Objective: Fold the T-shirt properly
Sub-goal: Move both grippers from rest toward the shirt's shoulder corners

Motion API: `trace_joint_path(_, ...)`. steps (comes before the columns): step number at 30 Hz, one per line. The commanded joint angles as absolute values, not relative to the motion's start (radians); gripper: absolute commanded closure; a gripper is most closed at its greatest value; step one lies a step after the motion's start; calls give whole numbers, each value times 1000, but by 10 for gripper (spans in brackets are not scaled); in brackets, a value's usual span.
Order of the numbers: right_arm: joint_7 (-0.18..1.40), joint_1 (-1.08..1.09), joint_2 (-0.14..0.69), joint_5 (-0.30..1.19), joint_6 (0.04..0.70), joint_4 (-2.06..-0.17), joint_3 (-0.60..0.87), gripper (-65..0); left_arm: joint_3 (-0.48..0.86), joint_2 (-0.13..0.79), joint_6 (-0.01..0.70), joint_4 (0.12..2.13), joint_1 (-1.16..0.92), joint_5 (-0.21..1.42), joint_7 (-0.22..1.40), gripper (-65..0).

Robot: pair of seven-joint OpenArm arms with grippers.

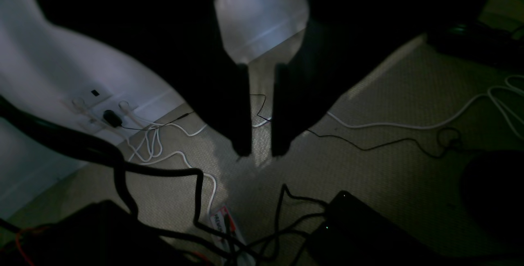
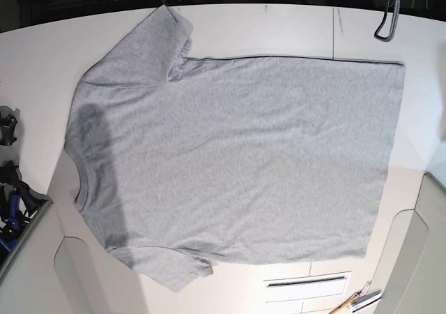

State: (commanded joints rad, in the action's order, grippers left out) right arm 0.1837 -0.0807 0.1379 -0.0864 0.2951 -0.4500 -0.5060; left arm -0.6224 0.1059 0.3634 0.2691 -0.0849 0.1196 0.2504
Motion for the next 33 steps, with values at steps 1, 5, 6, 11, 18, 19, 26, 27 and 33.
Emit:
trace_joint_path(1,184,-81,138,-85,295,-450,-506,-53,-622,106,363,269,-88,120,250,-103)
trace_joint_path(5,184,-81,155,-85,295,-451,-506,-53,-622,118,363,270,-106,158,250,-103)
trace_joint_path(6,184,-81,160,-86,295,-451,-506,-53,-622,120,364,270,-115,176,250,-103)
trace_joint_path(11,184,-81,203,-65,295,-453,-506,-53,-622,157,363,305,-171,206,223,-103)
trace_joint_path(18,187,-144,278,73,295,-508,-506,-54,-593,252,363,478,-296,268,221,-103)
trace_joint_path(19,187,-164,295,81,295,-537,-506,-54,-572,265,363,508,-318,289,221,-103)
trace_joint_path(26,191,-376,443,154,295,-862,-506,-53,-320,317,363,744,-514,326,237,-103)
trace_joint_path(27,192,-409,466,164,295,-916,-506,-53,-283,320,363,780,-544,326,238,-103)
trace_joint_path(33,260,-599,588,204,294,-1253,-456,-53,-101,319,363,1013,-702,326,289,-103)
